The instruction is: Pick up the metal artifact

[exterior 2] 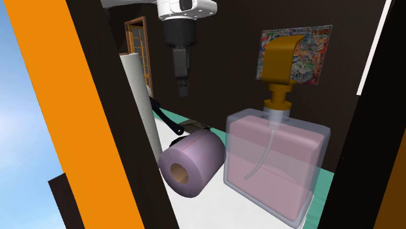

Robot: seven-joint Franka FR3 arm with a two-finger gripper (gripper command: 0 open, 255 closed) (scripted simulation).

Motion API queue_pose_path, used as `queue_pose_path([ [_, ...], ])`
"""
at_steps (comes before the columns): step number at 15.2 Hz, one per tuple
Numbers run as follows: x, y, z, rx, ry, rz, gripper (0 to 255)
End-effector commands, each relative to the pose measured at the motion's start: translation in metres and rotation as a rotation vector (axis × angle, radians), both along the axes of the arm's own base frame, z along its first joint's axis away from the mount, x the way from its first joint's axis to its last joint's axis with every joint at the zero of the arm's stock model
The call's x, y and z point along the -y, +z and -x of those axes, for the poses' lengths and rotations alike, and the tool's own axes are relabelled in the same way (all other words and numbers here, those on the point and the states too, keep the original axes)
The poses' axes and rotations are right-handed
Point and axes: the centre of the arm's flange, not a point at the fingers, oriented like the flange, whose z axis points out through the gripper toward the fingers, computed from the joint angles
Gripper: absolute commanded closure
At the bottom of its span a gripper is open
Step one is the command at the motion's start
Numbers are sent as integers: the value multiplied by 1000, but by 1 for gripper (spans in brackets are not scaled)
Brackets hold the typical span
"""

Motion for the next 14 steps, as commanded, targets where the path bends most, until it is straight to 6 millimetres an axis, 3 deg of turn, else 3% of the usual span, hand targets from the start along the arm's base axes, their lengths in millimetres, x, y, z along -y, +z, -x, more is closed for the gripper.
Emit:
queue_pose_path([
  [1, 15, -20, -16, -16, 145, 17, 0],
  [7, 51, -66, -69, -62, 537, 64, 0],
  [14, 51, -99, -70, -63, 544, 64, 0],
])
